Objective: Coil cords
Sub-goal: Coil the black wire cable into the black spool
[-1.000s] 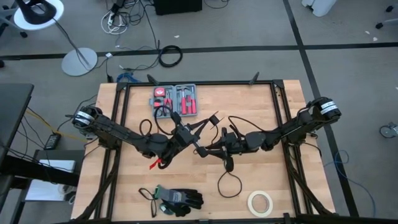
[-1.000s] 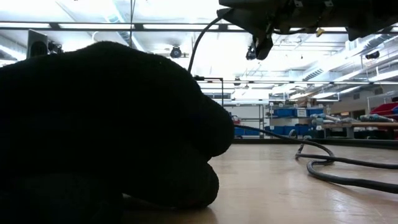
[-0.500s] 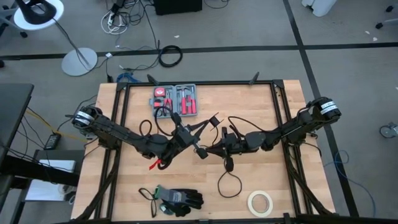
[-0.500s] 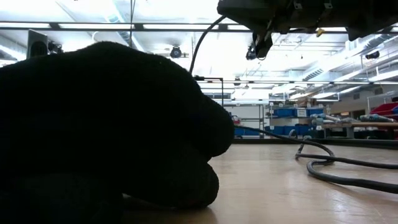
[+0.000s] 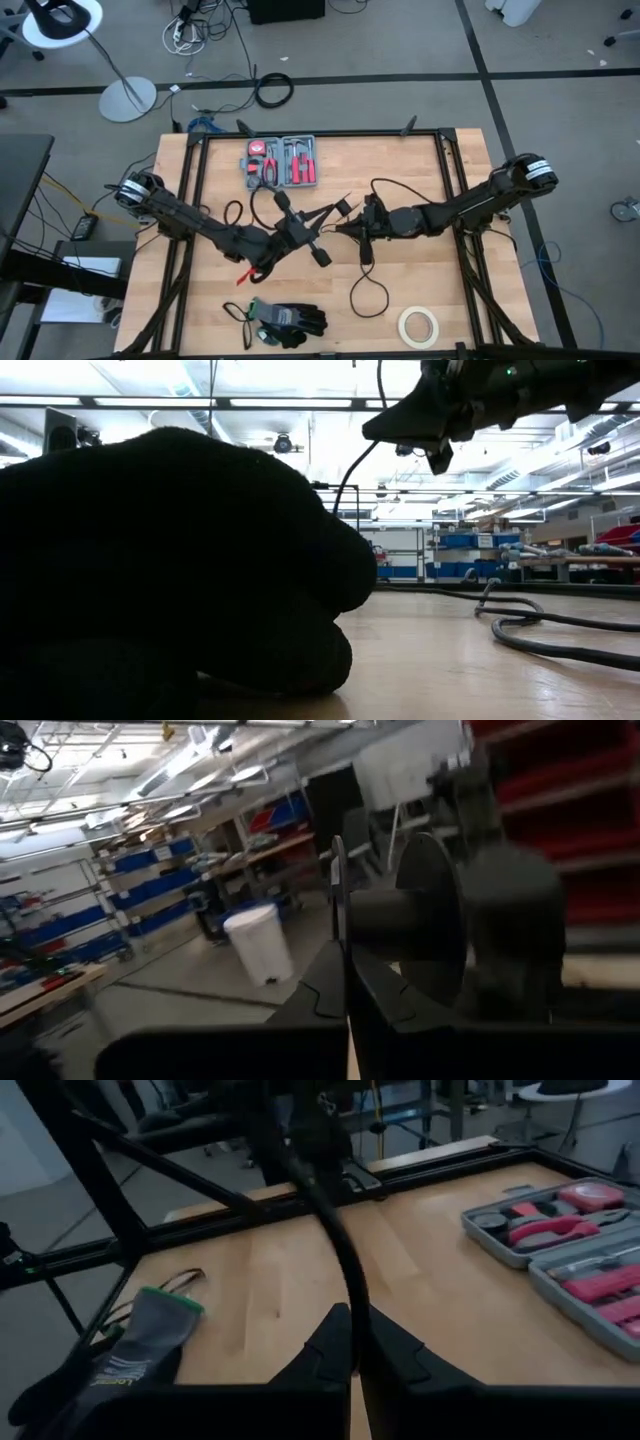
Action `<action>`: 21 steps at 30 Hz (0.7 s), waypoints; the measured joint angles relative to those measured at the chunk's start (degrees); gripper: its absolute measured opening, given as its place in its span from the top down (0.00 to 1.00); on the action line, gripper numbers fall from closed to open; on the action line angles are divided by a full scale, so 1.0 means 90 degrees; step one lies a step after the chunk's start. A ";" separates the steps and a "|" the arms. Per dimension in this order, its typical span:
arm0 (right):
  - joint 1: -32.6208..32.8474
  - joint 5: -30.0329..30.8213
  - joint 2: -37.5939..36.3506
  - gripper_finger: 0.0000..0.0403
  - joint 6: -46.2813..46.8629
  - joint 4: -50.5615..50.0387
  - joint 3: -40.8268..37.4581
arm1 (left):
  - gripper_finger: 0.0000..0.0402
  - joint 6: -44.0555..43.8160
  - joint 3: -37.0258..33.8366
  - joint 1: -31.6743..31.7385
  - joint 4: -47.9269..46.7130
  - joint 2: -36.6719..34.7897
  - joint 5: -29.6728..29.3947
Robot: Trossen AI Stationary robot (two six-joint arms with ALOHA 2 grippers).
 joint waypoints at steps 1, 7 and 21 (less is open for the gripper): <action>-0.0015 0.0034 -0.0149 0.99 -0.0004 -0.0205 0.0000 | 1.00 0.0001 0.0000 -0.0052 -0.0176 0.0000 -0.0155; 0.0026 0.0829 -0.1075 0.99 -0.0065 -0.1767 0.0000 | 1.00 -0.0303 0.0000 -0.0327 -0.0964 0.0000 -0.0777; 0.0547 0.2128 -0.2674 0.99 -0.0131 -0.2959 -0.0002 | 1.00 -0.0333 0.0000 -0.0402 -0.1947 0.0000 -0.1114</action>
